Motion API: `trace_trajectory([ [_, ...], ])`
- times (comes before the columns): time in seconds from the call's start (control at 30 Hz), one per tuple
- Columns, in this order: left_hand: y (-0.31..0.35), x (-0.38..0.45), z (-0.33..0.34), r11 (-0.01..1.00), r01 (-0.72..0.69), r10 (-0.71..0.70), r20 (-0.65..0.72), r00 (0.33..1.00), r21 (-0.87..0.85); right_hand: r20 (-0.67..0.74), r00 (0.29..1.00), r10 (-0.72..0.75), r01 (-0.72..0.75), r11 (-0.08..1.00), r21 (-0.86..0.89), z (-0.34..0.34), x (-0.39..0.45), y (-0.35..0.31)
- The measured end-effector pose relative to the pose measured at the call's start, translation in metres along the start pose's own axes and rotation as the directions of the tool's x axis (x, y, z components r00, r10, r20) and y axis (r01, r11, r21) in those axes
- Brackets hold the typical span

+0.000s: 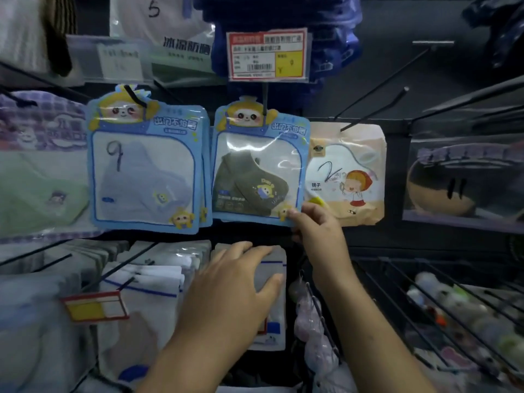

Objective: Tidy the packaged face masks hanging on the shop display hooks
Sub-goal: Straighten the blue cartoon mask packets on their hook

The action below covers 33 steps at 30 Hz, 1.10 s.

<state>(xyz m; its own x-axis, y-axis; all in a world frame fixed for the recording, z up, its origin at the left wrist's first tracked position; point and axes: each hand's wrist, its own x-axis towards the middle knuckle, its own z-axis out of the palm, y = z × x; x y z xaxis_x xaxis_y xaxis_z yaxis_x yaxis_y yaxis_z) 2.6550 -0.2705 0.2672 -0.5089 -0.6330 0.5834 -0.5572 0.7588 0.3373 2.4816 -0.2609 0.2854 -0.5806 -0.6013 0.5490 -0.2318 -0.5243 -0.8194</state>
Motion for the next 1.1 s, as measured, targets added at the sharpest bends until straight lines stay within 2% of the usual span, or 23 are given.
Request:
trace_trajectory([
  [0.2,-0.002,-0.003,0.002,0.999,-0.001,0.001,-0.004,1.0,-0.034,-0.099,0.995,-0.01,0.011,1.0,0.005,0.0,0.005,0.0],
  [0.27,-0.001,-0.003,0.002,0.999,0.0,0.0,-0.005,1.0,-0.034,-0.105,0.994,-0.01,0.005,0.999,-0.047,0.0,0.007,0.0],
  [0.33,-0.001,-0.003,0.002,0.999,0.0,-0.001,-0.011,1.0,-0.038,-0.092,0.996,0.002,-0.01,0.997,-0.081,0.002,0.008,0.002],
  [0.5,-0.001,-0.005,0.002,0.998,0.005,-0.006,-0.019,1.0,-0.067,-0.082,0.994,0.067,-0.068,0.998,-0.01,0.004,0.008,0.004],
  [0.73,0.0,-0.009,0.002,0.996,0.02,-0.022,-0.023,0.999,-0.083,0.056,0.989,0.135,-0.141,0.983,0.118,0.005,0.002,-0.003],
  [0.9,-0.003,-0.009,0.002,0.994,0.015,-0.018,-0.031,0.999,-0.112,-0.05,0.992,0.115,-0.103,0.976,0.194,0.004,-0.001,-0.012],
  [1.0,-0.003,-0.01,0.001,0.99,0.016,-0.022,-0.046,0.999,-0.14,-0.11,0.992,0.063,-0.046,0.988,0.148,0.002,-0.006,-0.017],
  [1.1,-0.003,-0.013,0.0,0.982,0.003,-0.021,-0.092,0.995,-0.19,-0.124,0.992,0.039,-0.016,0.984,0.176,-0.001,-0.011,-0.026],
])
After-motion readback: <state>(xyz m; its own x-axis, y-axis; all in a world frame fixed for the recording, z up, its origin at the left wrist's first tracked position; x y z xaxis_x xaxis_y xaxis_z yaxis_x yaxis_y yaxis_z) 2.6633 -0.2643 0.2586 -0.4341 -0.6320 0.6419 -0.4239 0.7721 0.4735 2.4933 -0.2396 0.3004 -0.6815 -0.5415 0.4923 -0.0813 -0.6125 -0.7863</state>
